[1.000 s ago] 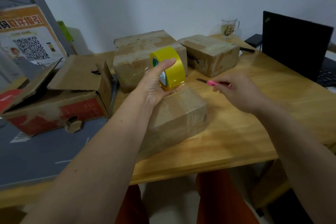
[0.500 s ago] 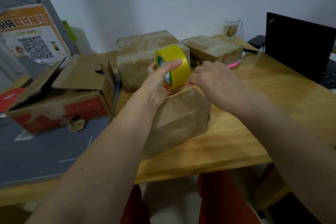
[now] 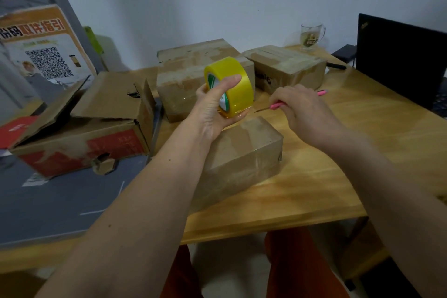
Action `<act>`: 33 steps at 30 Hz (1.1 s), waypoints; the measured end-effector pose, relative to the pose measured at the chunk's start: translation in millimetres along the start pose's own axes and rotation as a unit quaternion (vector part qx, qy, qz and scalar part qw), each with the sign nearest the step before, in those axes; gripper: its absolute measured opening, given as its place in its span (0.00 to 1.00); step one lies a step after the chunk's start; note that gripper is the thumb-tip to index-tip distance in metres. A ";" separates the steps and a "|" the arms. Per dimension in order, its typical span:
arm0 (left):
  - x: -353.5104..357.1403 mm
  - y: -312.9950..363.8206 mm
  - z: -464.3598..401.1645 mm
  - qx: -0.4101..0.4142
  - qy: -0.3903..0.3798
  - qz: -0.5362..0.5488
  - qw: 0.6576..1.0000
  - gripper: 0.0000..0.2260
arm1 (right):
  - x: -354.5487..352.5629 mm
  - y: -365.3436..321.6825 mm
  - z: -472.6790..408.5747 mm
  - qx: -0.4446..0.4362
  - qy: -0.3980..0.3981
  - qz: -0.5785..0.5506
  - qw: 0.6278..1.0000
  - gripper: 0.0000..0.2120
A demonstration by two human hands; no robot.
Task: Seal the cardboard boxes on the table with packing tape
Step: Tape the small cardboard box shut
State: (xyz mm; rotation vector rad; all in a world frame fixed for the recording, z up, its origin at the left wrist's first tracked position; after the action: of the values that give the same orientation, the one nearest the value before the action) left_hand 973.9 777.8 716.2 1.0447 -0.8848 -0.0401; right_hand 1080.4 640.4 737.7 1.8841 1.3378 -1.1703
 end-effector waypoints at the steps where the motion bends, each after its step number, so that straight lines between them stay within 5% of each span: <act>1: -0.2 0.1 -0.2 -0.001 0.002 0.005 1.000 0.37 | 5.2 4.1 -0.5 0.020 -0.005 -0.013 1.000 0.13; 6: -8.6 5.1 -4.7 -0.005 0.040 0.076 0.996 0.35 | 52.0 35.8 3.0 0.151 -0.085 0.003 0.985 0.12; 13: -9.7 4.2 -5.4 -0.005 0.057 0.071 0.996 0.37 | 87.1 37.7 8.0 0.154 -0.169 0.012 0.973 0.13; 16: -11.1 4.7 -7.1 0.000 0.063 0.074 0.995 0.39 | 45.3 30.5 6.3 0.170 0.013 -0.088 0.981 0.10; 18: -11.9 5.4 -10.1 0.006 0.067 0.068 0.995 0.40 | 5.2 0.5 14.2 0.038 0.170 -0.120 0.977 0.11; 19: -12.0 5.8 -11.2 0.009 0.067 0.063 0.996 0.40 | -4.7 -18.1 19.1 -0.037 0.174 -0.123 0.976 0.14; 21: -11.0 6.6 -12.5 0.016 0.065 0.050 0.996 0.40 | 2.0 -51.6 24.1 -0.121 0.046 -0.083 0.988 0.22; 24: -10.7 6.6 -10.7 0.034 0.064 0.028 0.997 0.41 | 21.2 -68.1 19.1 -0.131 -0.117 0.029 0.984 0.36; 28: -13.1 13.0 -3.2 0.067 0.055 -0.005 0.996 0.40 | 24.4 -59.7 5.6 -0.145 -0.256 -0.006 0.956 0.49; 31: -18.0 24.9 4.7 0.088 0.048 -0.018 0.995 0.41 | 28.2 -54.6 5.6 -0.151 -0.261 0.001 0.953 0.44; 33: -20.8 37.5 11.3 0.112 0.041 -0.015 0.993 0.43 | 24.7 -52.5 6.8 -0.139 -0.151 0.022 0.978 0.39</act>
State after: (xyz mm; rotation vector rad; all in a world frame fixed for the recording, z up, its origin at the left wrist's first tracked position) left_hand 939.0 798.4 734.2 1.2595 -0.8107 0.0783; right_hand 1032.3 664.9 715.4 1.4656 1.2118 -1.1295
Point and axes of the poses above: each hand's wrist, its own z-axis away from the middle knuckle, its own x-axis out of the palm, y = z × x, the point moved 5 cm from there along -z, towards the middle knuckle, and after that the axes turned 12 degrees about z, right-handed, at the moved point
